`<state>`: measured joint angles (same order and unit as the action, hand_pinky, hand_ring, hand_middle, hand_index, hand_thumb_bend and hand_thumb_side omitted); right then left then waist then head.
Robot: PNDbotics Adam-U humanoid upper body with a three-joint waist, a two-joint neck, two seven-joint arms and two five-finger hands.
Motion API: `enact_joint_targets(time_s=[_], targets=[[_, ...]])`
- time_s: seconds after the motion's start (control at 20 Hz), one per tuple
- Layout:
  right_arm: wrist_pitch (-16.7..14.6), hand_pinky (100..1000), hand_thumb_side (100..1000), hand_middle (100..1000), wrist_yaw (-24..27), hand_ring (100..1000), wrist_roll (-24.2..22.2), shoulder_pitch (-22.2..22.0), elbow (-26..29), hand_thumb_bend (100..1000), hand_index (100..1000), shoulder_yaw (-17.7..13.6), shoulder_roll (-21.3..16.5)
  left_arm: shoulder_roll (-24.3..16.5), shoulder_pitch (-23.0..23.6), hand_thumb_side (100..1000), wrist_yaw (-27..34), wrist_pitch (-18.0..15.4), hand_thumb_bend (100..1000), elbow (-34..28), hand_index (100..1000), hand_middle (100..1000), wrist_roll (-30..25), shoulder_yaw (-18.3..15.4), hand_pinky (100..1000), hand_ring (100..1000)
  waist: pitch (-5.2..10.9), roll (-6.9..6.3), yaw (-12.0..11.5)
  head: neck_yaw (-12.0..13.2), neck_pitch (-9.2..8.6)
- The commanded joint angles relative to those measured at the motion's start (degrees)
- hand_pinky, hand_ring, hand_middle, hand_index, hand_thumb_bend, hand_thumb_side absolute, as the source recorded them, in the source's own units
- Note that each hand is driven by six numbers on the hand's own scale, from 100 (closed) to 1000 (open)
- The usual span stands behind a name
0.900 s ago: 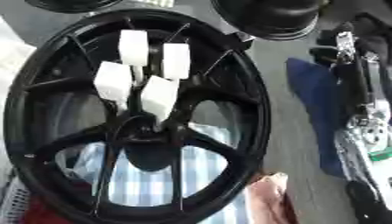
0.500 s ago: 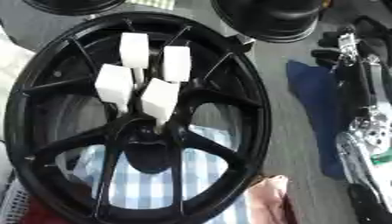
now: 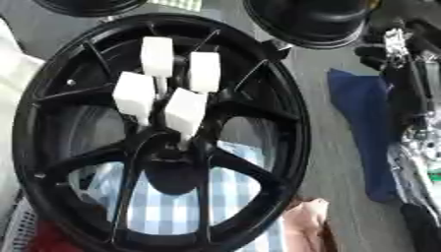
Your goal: Pull the pin out of the wheel hub.
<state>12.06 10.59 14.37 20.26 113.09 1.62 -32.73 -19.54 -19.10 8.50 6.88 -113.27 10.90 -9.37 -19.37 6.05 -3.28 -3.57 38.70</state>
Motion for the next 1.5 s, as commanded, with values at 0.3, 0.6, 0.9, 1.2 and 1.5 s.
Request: enact_joint_targets(time_s=[0.3,0.6,0.9,1.2,1.5], targets=[[6.59,814,503,685,-11.28,729,-18.72,9.11,1.50,100,726,6.48,-19.74,-1.75,0.20,790,-0.32,-0.11,100,-0.61,751,694,-0.61,0.22,676,796,2.01,-0.19,-0.68,-0.56,0.54],[7.38,823,479,691,-15.77,737,-28.48,15.06,0.49,100,734,10.05,-25.97,-2.20,0.30,790,-0.40,-0.01,100,-0.39,751,695,-1.23,0.75,676,797,2.33,0.50,-1.16,-0.85,0.62],[4.82,830,482,704,-18.74,749,-36.89,21.41,-3.80,100,744,14.08,-26.12,-2.39,0.06,790,-0.33,0.04,100,-0.27,751,695,-1.81,1.20,676,797,2.59,0.99,-1.95,-1.22,0.47],[2.03,843,510,754,-20.77,789,-44.06,26.78,-10.02,142,793,18.16,-24.36,-2.46,-0.09,791,-0.14,0.10,100,-0.16,750,696,-2.04,1.39,676,798,2.67,1.40,-2.57,-1.57,0.32],[-0.37,859,435,804,-21.76,842,-47.64,30.71,-13.29,207,833,21.06,-20.85,-2.24,-0.23,793,-0.14,0.27,100,-0.14,750,696,-2.19,1.42,676,799,2.22,1.45,-3.28,-1.92,0.21]])
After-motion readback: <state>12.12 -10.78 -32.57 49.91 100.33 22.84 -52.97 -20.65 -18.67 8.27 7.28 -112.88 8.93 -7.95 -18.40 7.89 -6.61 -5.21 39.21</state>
